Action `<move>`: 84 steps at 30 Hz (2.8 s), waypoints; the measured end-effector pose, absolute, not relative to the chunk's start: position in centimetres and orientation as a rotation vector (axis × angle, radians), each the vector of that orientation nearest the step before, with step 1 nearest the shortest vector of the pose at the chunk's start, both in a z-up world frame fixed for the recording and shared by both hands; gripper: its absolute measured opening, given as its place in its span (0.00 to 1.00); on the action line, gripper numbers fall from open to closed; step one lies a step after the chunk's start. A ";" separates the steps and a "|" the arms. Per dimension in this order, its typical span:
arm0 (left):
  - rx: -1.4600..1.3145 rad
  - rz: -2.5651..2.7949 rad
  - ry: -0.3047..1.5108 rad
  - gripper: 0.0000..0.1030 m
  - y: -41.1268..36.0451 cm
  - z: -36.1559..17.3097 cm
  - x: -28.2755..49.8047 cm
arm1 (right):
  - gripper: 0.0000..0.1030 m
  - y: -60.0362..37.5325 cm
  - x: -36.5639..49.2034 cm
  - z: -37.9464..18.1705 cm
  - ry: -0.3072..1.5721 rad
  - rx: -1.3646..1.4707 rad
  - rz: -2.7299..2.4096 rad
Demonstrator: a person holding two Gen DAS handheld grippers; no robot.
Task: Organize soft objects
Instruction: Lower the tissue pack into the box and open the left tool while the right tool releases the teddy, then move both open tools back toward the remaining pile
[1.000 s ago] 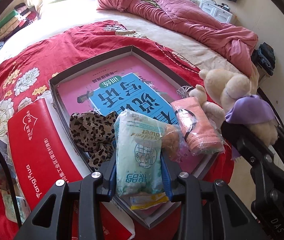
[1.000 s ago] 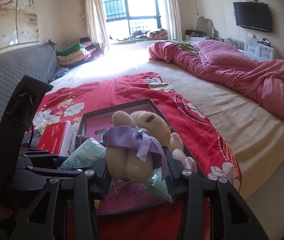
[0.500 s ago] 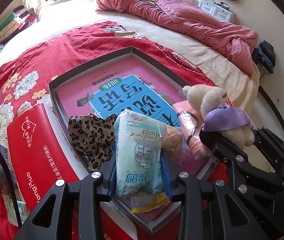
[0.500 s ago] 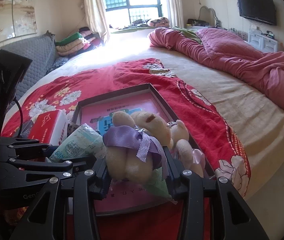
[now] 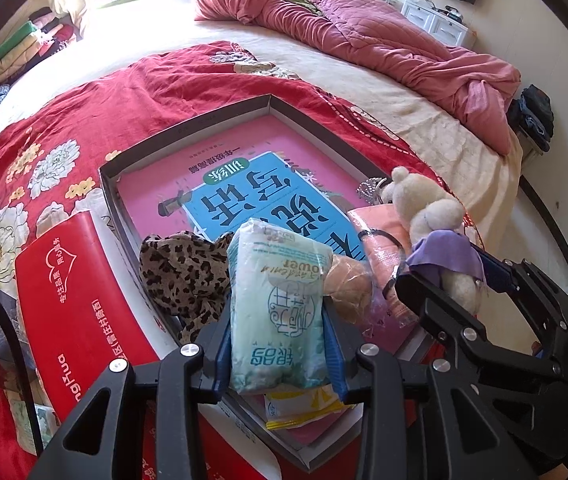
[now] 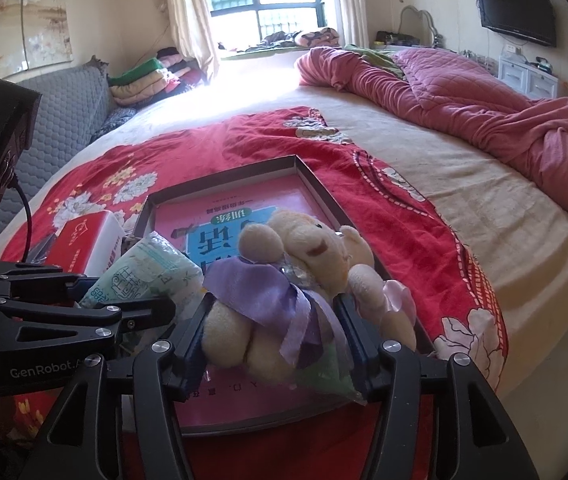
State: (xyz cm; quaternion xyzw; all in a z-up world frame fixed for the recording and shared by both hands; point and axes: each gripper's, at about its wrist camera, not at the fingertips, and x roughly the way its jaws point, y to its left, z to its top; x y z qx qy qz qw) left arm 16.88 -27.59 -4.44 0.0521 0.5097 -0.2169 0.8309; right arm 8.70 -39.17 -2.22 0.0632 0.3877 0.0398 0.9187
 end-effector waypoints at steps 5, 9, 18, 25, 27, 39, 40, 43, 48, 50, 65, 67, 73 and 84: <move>0.114 -0.451 1.087 0.42 -27.5 -4.4 16.9 | 0.68 -39.2 8.3 -2.2 0.804 0.126 0.081; 0.104 -0.442 1.081 0.54 -27.3 -4.0 17.0 | 0.69 -39.6 8.2 -2.4 0.813 0.143 0.069; 0.079 -0.440 1.062 0.64 -26.4 -3.0 16.9 | 0.73 -39.4 7.1 -1.2 0.775 0.124 0.058; 0.034 -0.437 1.014 0.68 -24.7 -1.0 16.3 | 0.73 -39.2 6.2 0.1 0.741 0.113 0.049; 0.031 -0.430 0.999 0.69 -24.2 -0.4 16.0 | 0.73 -39.0 5.9 0.7 0.723 0.101 0.048; 0.019 -0.387 0.948 0.71 -21.0 2.2 13.9 | 0.75 -35.9 4.2 5.3 0.598 0.018 0.081; 0.016 -0.382 0.945 0.71 -20.6 2.4 13.6 | 0.75 -35.5 4.1 5.6 0.590 0.009 0.084; 0.007 -0.365 0.938 0.71 -19.3 2.8 13.0 | 0.75 -34.4 3.6 6.6 0.563 -0.017 0.110; -0.001 -0.335 0.923 0.71 -17.0 3.5 11.7 | 0.76 -32.4 3.2 7.8 0.539 -0.053 0.150; -0.007 -0.321 0.913 0.71 -16.0 3.8 11.2 | 0.76 -31.4 3.0 8.2 0.528 -0.061 0.174; -0.077 -0.211 0.942 0.74 -7.7 2.4 9.2 | 0.76 -23.8 2.2 9.1 0.526 -0.204 0.343; -0.086 -0.201 0.957 0.74 -6.8 1.8 9.0 | 0.76 -22.7 2.2 9.0 0.533 -0.222 0.374; -0.110 -0.171 0.991 0.77 -4.2 -0.1 8.6 | 0.76 -19.1 2.2 8.0 0.557 -0.307 0.448; -0.188 -0.159 1.101 0.78 -1.6 -5.3 9.3 | 0.76 -16.1 3.2 5.0 0.624 -0.433 0.512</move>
